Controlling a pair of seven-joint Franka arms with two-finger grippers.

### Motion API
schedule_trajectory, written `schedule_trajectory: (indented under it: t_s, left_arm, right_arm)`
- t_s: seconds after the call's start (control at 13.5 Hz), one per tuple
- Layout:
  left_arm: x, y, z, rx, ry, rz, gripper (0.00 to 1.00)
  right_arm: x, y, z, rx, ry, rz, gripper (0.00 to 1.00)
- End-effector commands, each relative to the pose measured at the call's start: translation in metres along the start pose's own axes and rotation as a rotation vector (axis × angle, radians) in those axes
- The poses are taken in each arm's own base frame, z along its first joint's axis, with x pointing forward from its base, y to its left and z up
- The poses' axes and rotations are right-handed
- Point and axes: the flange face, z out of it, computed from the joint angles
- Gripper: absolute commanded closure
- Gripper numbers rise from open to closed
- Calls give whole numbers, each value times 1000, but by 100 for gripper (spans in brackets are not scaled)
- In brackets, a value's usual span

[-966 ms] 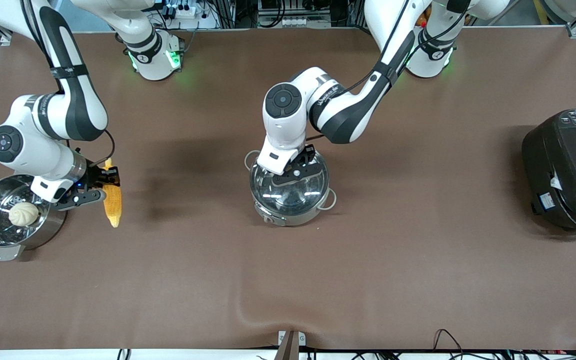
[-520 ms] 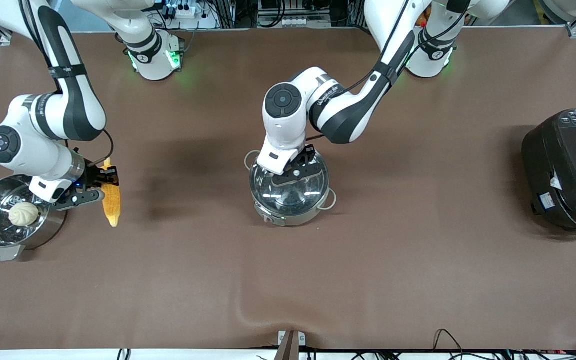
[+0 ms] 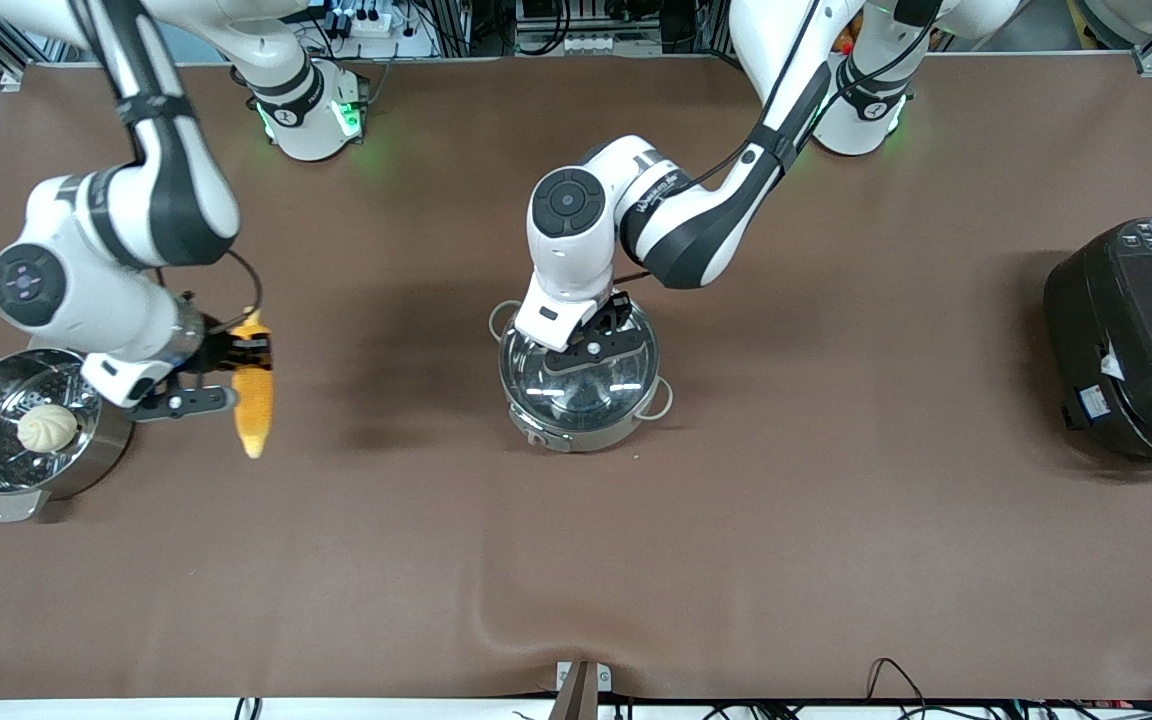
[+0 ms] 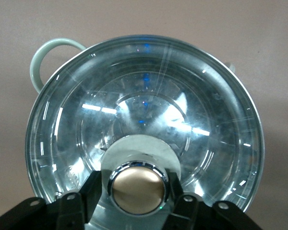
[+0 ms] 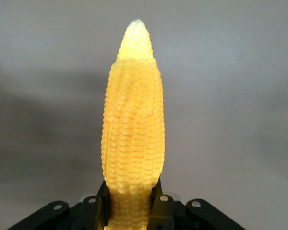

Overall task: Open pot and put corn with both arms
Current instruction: 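Lift the corn with the right gripper while the left gripper holds the lid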

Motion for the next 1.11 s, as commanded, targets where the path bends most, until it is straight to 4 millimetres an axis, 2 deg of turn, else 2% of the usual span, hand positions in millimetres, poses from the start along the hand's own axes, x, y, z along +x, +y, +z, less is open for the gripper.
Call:
schedule_trajectory:
  t_s: [0.0,0.15,0.22,0.3,0.52,0.67,0.82,0.97,1.04]
  left_arm:
    - [6,3,-1,-3,35,18,47]
    - [7,3,-1,-10,39,18,70]
    - [7,3,-2,-12,40,17,88]
    - [8,3,-2,-11,41,16,100]
    - [9,0,-15,-15,49,11,100]
    - [10,-6,-47,-39,66,7,100]
    - [10,-20,-82,-17,60,6,100]
    - [22,-45,-122,-8,59,17,100]
    - [35,-62,-138,0,55,40,100]
  right_arm:
    - [9,-28,-22,9,-5,41,97]
    - [10,-32,-24,49,-6,51,97]
    - [10,-33,-25,52,-5,52,97]
    - [10,-32,-26,54,-4,53,97]
    - [8,-32,-28,54,-2,52,97]
    - [7,-36,-35,53,-23,57,97]
    - [6,-50,-41,51,-16,51,97]
    - [6,-69,-45,58,-6,39,97]
    - [3,-88,-48,74,-2,23,97]
